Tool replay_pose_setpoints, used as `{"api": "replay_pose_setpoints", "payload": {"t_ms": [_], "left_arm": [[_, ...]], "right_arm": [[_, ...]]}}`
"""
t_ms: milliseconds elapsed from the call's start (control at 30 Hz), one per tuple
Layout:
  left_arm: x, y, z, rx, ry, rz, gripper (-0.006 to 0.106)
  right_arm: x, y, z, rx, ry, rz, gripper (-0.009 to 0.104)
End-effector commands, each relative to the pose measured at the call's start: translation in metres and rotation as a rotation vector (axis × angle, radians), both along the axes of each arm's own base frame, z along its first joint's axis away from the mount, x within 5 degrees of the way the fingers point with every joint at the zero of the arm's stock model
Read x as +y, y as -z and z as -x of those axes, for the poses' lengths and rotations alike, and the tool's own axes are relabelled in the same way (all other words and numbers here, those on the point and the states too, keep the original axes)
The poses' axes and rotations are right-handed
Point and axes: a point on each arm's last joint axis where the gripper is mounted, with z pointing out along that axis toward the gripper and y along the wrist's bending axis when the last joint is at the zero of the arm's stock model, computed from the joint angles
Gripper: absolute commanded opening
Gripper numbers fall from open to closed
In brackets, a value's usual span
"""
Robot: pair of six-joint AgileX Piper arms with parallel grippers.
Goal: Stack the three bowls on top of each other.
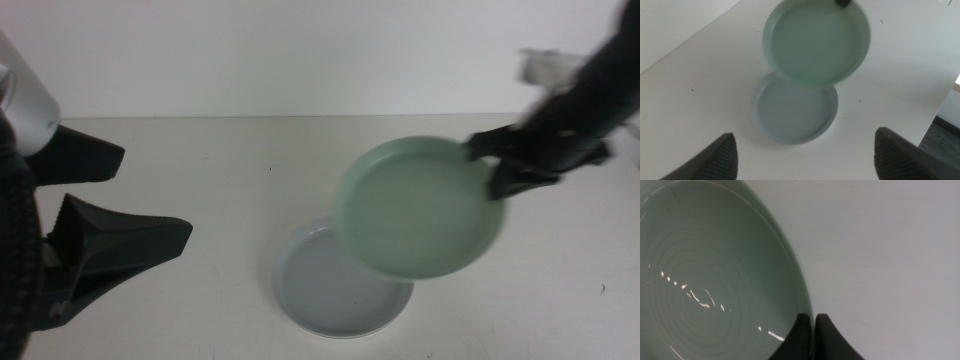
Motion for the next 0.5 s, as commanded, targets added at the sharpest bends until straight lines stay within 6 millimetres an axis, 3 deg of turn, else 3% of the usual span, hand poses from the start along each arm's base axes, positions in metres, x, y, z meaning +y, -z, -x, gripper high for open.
{"api": "replay_pose_setpoints", "payload": {"t_ms": [0,133,300,467], "left_arm": [[-0.001,-0.016,0.001,-0.068,-0.007,0.076,0.105],[-0.001,-0.016,0.001,-0.068,-0.007,0.076,0.105],[-0.001,-0.016,0.001,-0.068,-0.007,0.076,0.105],[-0.001,-0.016,0.001,-0.068,-0.007,0.076,0.105]], "right_arm": [[0.023,-0.018,-0.002,-0.078,-0.053,-0.033,0.0],[0.058,-0.003,-0.01,-0.047,-0.131,-0.031,0.0],[0.084,0.021,-0.017,-0.023,-0.172,-0.036,0.0],[0.09,0.036,-0.024,-0.011,-0.175,-0.033,0.0]]}}
